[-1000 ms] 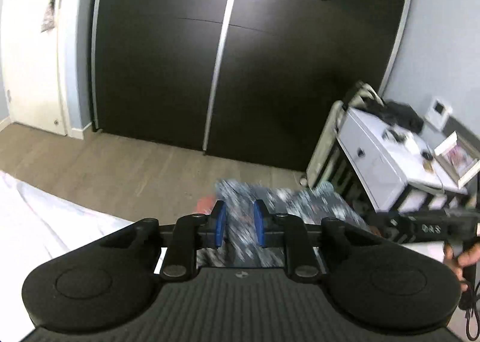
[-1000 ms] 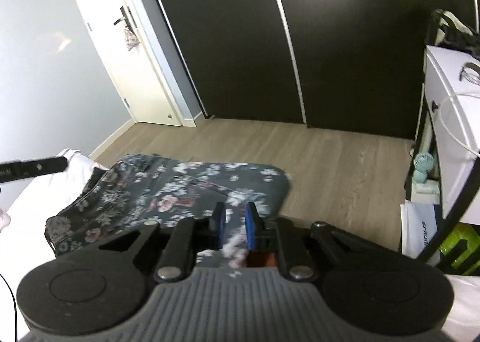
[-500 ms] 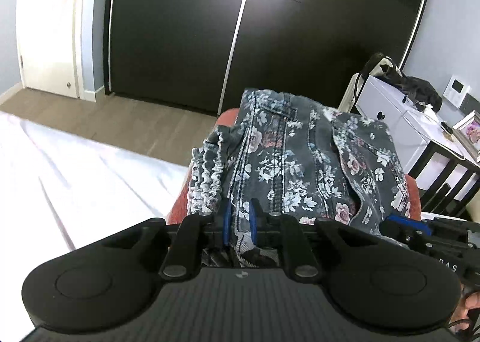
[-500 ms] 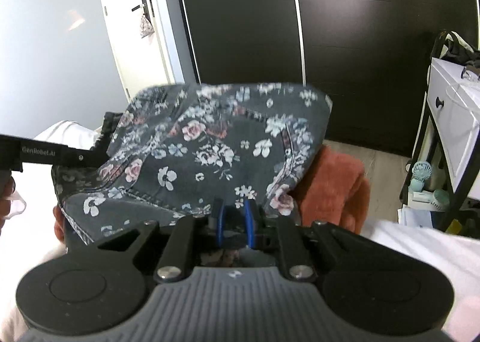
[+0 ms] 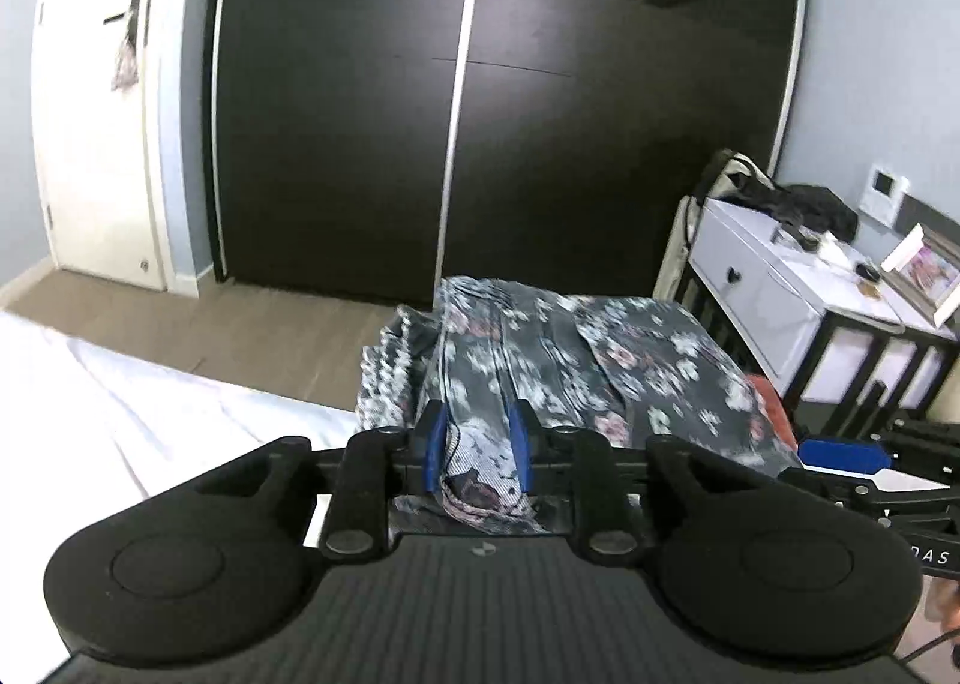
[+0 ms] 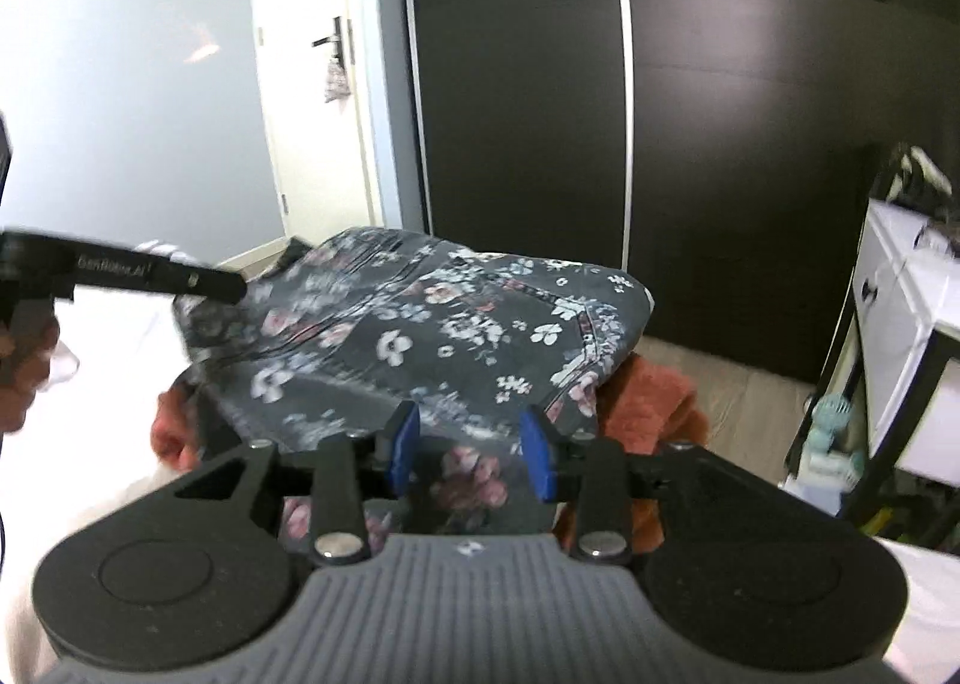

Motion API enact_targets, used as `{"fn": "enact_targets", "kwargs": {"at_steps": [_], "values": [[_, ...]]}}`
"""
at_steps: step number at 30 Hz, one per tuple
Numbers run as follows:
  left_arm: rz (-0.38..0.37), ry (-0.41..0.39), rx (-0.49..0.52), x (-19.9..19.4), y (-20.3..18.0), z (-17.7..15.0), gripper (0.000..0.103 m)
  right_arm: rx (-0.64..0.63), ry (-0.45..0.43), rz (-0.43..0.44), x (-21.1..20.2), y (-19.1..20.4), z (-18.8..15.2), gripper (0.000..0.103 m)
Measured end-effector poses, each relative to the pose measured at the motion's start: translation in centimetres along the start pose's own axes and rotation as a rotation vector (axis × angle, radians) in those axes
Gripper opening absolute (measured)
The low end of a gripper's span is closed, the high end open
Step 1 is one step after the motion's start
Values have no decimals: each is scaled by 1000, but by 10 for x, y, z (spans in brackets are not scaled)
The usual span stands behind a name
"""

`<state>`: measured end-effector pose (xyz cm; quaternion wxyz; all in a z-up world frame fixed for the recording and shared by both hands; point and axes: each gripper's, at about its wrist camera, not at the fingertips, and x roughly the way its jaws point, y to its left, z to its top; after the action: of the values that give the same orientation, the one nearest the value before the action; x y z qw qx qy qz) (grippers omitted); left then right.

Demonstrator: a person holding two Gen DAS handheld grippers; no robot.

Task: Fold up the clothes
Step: 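Lower the jeans onto the orange towels and open both grippers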

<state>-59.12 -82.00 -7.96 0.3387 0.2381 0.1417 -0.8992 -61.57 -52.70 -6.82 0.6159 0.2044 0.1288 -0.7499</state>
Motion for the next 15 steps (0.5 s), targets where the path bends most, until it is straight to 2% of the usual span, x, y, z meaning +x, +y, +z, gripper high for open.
{"fn": "enact_targets", "kwargs": {"at_steps": [5,10,15], "values": [[59,91,12,14,2,-14,21,18,58,-11,-3,8,-24,41],[90,123,-4,31,7,-18,19,42,76,-31,8,13,-48,41],[99,116,-16,25,1,-13,19,56,109,-33,9,22,-39,41]]}}
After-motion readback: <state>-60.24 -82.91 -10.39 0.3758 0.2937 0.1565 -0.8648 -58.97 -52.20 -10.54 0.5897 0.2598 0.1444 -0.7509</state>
